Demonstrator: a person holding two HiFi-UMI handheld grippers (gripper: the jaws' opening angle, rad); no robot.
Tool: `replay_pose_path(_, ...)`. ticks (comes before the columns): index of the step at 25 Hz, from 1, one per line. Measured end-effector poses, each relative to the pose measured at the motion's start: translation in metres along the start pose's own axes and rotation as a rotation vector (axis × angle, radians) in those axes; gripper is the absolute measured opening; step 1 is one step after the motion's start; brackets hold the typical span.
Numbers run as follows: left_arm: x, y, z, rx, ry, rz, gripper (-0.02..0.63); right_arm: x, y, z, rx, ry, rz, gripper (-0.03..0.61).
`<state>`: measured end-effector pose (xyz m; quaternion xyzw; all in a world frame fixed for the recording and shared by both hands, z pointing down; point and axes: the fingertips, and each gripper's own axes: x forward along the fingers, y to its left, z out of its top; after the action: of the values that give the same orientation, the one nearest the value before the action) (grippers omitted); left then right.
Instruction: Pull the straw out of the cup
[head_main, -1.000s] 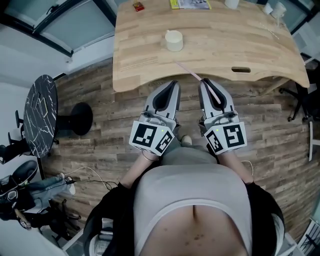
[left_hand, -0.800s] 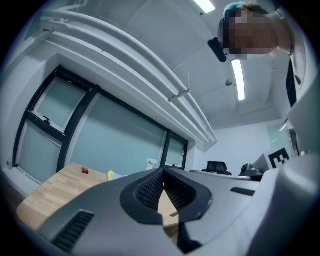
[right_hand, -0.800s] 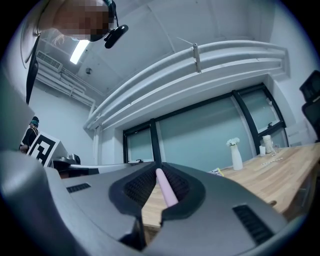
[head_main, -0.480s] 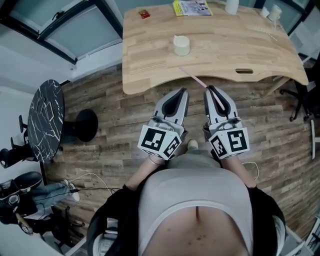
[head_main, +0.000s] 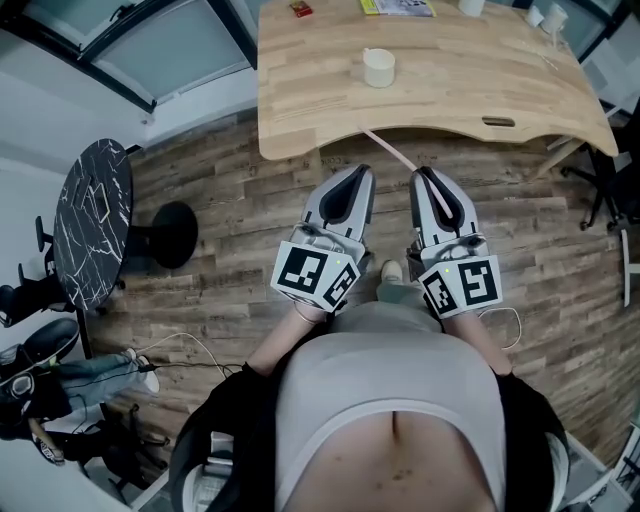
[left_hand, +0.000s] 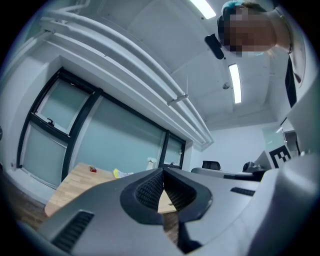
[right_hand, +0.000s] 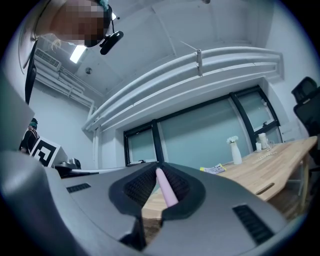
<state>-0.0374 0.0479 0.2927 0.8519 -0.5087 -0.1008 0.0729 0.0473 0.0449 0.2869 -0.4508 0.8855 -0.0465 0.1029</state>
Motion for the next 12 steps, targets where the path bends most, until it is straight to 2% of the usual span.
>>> replay_pose_path(12,-0.058,-0.024,0.000,-0.004,-0.011,-0.025,0.005,-0.048,0.046,-0.005,-0.013,0.001,-0.018,0.052)
